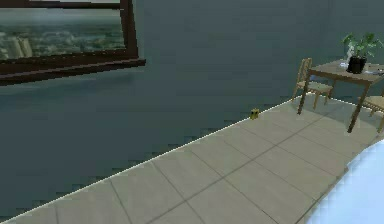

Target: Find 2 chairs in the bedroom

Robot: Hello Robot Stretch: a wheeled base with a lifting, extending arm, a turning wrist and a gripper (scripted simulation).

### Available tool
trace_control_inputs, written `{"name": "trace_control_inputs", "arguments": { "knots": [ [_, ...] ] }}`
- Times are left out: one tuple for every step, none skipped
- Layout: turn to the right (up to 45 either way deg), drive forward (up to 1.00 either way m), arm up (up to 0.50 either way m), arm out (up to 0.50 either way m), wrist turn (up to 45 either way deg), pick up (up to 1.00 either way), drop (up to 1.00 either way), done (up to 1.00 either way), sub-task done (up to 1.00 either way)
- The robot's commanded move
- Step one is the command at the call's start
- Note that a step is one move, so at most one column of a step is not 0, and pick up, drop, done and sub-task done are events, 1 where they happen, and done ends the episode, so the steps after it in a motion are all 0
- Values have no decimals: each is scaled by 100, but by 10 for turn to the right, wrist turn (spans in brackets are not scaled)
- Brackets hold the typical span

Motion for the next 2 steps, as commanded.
{"name": "trace_control_inputs", "arguments": {
  "knots": [
    [60,0,0,0,0,0,0,0,0],
    [0,75,0,0,0,0,0,0,0]
  ]
}}
